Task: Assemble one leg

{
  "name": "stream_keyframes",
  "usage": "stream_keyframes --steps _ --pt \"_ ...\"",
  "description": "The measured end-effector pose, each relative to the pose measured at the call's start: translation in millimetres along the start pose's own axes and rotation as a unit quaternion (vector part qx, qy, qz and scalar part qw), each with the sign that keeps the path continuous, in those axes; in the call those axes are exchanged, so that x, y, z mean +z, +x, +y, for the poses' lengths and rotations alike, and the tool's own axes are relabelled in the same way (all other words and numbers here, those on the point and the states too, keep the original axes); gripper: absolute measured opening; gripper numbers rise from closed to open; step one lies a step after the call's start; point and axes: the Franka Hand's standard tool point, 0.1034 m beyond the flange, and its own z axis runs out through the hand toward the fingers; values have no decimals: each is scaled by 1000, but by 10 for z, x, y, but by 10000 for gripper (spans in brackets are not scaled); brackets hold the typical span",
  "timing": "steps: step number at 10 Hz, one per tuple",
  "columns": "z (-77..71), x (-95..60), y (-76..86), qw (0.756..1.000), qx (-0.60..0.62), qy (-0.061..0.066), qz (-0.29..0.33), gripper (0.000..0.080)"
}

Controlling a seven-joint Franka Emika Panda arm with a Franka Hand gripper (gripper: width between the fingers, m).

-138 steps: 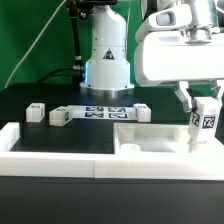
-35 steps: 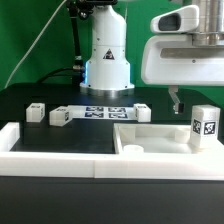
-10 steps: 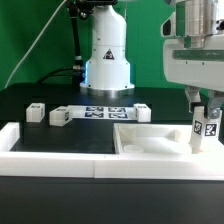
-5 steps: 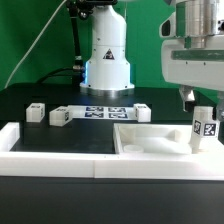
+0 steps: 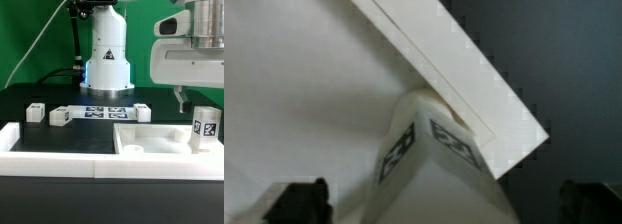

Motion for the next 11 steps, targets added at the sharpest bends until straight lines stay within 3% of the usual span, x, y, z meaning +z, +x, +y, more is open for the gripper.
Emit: stream_keyframes --steps 3,6,9,10,11 --pt "1 17 14 990 -137 -11 -2 648" --pt "-9 18 -10 965 -263 -21 -3 648" --pt "30 24 22 934 -356 -21 -4 648" --pt "29 24 21 936 -351 -20 -4 648" --pt "31 24 23 936 -351 -20 -4 558"
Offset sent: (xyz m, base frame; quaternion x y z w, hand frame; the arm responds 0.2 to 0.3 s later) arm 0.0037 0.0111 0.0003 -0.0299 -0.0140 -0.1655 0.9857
